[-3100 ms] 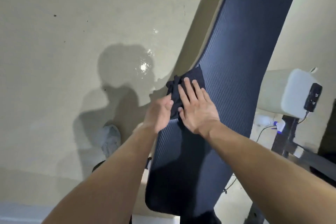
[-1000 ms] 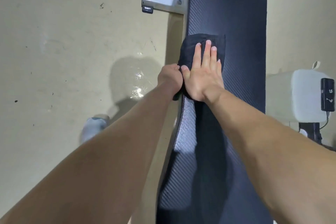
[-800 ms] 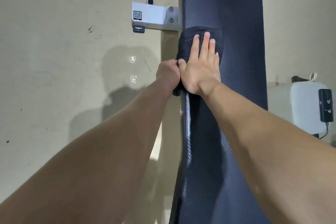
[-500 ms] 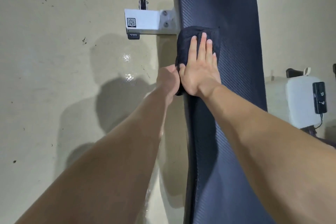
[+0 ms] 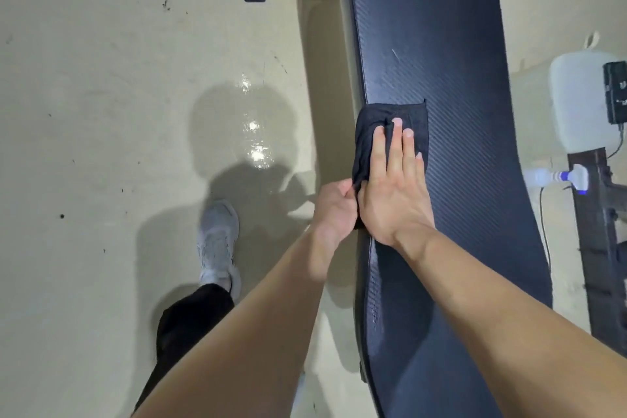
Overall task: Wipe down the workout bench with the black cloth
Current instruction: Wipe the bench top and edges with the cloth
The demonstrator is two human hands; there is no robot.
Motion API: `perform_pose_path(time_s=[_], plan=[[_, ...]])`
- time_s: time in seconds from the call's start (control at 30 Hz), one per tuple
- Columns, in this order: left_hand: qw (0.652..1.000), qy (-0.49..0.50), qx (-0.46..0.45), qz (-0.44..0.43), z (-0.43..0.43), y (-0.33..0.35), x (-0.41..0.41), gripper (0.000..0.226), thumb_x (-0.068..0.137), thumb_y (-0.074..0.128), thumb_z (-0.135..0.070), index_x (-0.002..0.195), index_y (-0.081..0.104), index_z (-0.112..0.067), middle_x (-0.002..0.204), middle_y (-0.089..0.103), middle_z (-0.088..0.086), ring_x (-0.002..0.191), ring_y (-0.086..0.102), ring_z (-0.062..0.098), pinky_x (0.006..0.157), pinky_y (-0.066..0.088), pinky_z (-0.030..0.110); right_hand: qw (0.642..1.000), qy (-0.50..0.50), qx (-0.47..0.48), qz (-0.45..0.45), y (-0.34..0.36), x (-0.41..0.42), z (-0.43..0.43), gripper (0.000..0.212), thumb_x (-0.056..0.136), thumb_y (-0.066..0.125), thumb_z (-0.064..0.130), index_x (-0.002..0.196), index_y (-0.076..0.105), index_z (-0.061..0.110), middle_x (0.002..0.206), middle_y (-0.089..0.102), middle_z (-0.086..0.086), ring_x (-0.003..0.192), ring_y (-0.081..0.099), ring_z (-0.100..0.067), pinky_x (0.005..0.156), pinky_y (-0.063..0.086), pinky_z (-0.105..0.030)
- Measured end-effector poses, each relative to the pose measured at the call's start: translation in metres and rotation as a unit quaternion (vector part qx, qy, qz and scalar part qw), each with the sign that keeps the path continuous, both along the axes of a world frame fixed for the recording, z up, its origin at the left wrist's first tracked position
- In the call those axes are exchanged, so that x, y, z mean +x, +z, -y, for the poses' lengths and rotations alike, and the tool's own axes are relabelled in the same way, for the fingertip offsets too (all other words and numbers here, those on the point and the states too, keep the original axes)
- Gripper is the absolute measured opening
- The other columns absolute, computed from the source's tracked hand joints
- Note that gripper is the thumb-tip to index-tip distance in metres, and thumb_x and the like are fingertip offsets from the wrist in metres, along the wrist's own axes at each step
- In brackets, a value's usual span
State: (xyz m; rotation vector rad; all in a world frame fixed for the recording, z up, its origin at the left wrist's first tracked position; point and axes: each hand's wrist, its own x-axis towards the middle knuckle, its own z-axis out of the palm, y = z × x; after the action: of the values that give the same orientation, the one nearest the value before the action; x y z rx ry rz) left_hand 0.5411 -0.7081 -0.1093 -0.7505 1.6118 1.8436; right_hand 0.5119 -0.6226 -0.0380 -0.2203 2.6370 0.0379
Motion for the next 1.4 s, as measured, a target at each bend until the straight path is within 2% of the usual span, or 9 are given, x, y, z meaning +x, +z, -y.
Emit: perform_pose_path(time_s=[0.13,0.23,0.37,0.47,0.7,0.87,1.03,1.13,1.4], plan=[[0.999,0.025,0.026,0.010,-0.011,0.004,0.067,0.024,0.102,0.053,-0.025,0.089,0.072,-0.017,0.076,0.072,-0.003,0.068,0.059,0.009,0.063,0.051,0.025,0.999,-0.025,-0.022,0.000,0.001,0.067,-0.008,0.084,0.097,0.036,0.025,0.150,-0.029,0.014,0.159,-0.036,-0.011,0.149,-0.027,-0.030,0.122,-0.010,-0.045],[1.000,-0.011,0.014,0.025,-0.013,0.020,0.116,0.035,0.101,0.052,-0.016,0.070,0.067,-0.023,0.058,0.062,-0.017,0.058,0.052,0.004,0.056,0.048,0.020,0.999,-0.026,-0.019,0.006,0.004,0.118,-0.015,0.087,0.096,0.037,0.024,0.146,-0.034,0.014,0.154,-0.042,-0.010,0.148,-0.030,-0.030,0.122,-0.010,-0.045],[0.997,-0.014,-0.006,0.076,-0.018,0.020,0.150,0.032,0.096,0.050,-0.013,0.067,0.050,0.003,0.059,0.046,0.006,0.062,0.040,0.019,0.057,0.040,0.031,0.999,-0.011,-0.030,0.021,0.009,0.146,-0.021,0.085,0.099,0.035,0.029,0.145,-0.034,0.012,0.153,-0.043,-0.012,0.148,-0.029,-0.032,0.122,-0.008,-0.047],[0.996,-0.010,-0.026,0.088,-0.019,0.019,0.139,0.028,0.089,0.055,-0.017,0.063,0.061,-0.009,0.057,0.058,0.003,0.061,0.051,0.021,0.060,0.047,0.035,0.999,0.013,-0.027,0.016,0.008,0.136,-0.024,0.086,0.097,0.036,0.027,0.146,-0.032,0.009,0.153,-0.043,-0.015,0.147,-0.031,-0.033,0.122,-0.008,-0.047],[0.998,0.019,-0.042,0.042,-0.013,0.011,0.061,0.031,0.092,0.054,-0.012,0.066,0.069,-0.018,0.053,0.065,-0.007,0.061,0.061,0.021,0.066,0.057,0.045,0.998,0.047,-0.050,-0.017,-0.002,0.062,-0.018,0.089,0.090,0.048,0.017,0.157,-0.011,0.013,0.163,-0.027,-0.011,0.150,-0.024,-0.028,0.123,-0.006,-0.044],[0.998,0.039,-0.032,0.027,-0.003,0.007,-0.018,0.024,0.094,0.050,-0.010,0.077,0.068,-0.009,0.063,0.063,0.006,0.063,0.059,0.024,0.060,0.052,0.035,0.997,0.061,-0.035,-0.026,-0.002,-0.018,-0.009,0.088,0.094,0.044,0.022,0.155,-0.017,0.011,0.163,-0.027,-0.011,0.151,-0.023,-0.028,0.122,-0.007,-0.042],[0.996,0.078,-0.009,0.043,0.017,-0.006,-0.089,0.038,0.097,0.047,-0.008,0.062,0.058,-0.015,0.050,0.059,-0.006,0.056,0.051,0.017,0.054,0.043,0.020,0.996,0.079,-0.024,-0.020,-0.001,-0.087,0.010,0.082,0.100,0.036,0.029,0.153,-0.023,0.010,0.161,-0.031,-0.010,0.150,-0.026,-0.027,0.117,-0.014,-0.039],[0.997,0.077,0.005,0.023,0.032,-0.007,-0.125,0.027,0.092,0.043,-0.015,0.075,0.063,-0.008,0.072,0.062,0.007,0.072,0.052,0.019,0.066,0.042,0.030,0.998,0.066,-0.023,-0.006,0.002,-0.126,0.025,0.081,0.101,0.035,0.031,0.153,-0.024,0.010,0.160,-0.033,-0.009,0.149,-0.028,-0.026,0.118,-0.014,-0.039],[0.988,0.151,0.034,0.025,0.077,-0.007,-0.276,0.032,0.091,0.046,-0.011,0.071,0.071,-0.013,0.081,0.073,0.006,0.079,0.063,0.022,0.076,0.054,0.038,0.999,0.037,-0.020,-0.016,-0.003,-0.268,0.080,0.079,0.102,0.034,0.034,0.154,-0.021,0.010,0.162,-0.031,-0.010,0.150,-0.025,-0.027,0.121,-0.010,-0.042]])
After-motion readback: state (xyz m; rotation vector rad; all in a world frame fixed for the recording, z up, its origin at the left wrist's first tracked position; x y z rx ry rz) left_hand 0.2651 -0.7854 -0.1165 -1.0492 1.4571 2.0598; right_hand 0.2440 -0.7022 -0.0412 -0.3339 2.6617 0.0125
